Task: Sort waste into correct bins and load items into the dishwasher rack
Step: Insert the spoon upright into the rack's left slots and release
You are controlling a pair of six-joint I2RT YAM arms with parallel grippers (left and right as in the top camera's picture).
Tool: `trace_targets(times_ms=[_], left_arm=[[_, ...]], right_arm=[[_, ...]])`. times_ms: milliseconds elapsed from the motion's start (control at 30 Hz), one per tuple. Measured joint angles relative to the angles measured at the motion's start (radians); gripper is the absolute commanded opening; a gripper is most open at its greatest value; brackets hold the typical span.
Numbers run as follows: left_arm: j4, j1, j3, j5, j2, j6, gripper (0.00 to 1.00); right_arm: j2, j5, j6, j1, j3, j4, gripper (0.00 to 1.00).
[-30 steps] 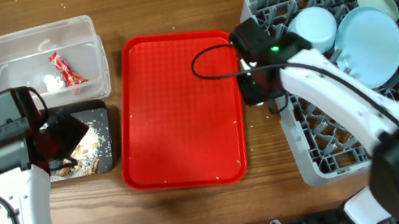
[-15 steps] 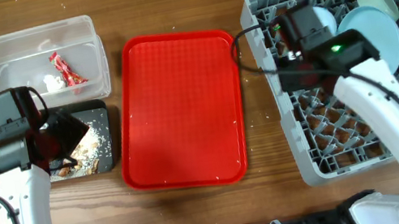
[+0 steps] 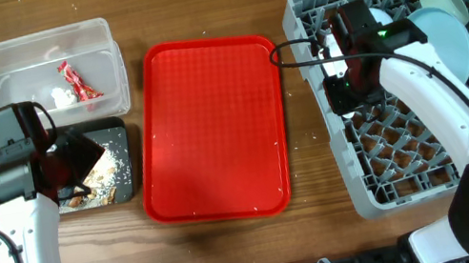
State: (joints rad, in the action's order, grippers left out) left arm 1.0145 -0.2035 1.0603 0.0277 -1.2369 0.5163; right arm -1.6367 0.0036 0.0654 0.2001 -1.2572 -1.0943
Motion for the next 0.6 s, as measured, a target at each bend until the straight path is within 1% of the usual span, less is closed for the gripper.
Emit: trace_targets(times_ms=[33, 67, 100, 200, 367, 500, 600], left_arm=[[0.000, 0.000, 0.000, 0.000, 0.000, 0.000, 0.71], [0.000, 0.000, 0.000, 0.000, 0.000, 0.000, 0.71], [0.000, 0.000, 0.000, 0.000, 0.000, 0.000, 0.71], [0.000, 0.000, 0.000, 0.000, 0.000, 0.000, 0.71], [0.000, 0.000, 0.000, 0.000, 0.000, 0.000, 0.71], [0.000, 0.000, 0.000, 0.000, 0.000, 0.000, 0.71], [0.000, 0.000, 0.000, 0.000, 0.000, 0.000, 0.71]], right_arm=[[0.000, -0.002, 0.000, 0.000, 0.000, 0.000, 0.29], [0.000, -0.004, 0.000, 0.000, 0.000, 0.000, 0.38], [0.000, -0.004, 0.000, 0.000, 0.000, 0.000, 0.41], [0.000, -0.004, -0.004, 0.000, 0.000, -0.002, 0.42], [0.000, -0.004, -0.004, 0.000, 0.000, -0.002, 0.41], [0.000, -0.016, -0.005, 0.000, 0.000, -0.002, 0.32], [-0.008, -0.068, -0.008, 0.000, 0.000, -0.010, 0.31]])
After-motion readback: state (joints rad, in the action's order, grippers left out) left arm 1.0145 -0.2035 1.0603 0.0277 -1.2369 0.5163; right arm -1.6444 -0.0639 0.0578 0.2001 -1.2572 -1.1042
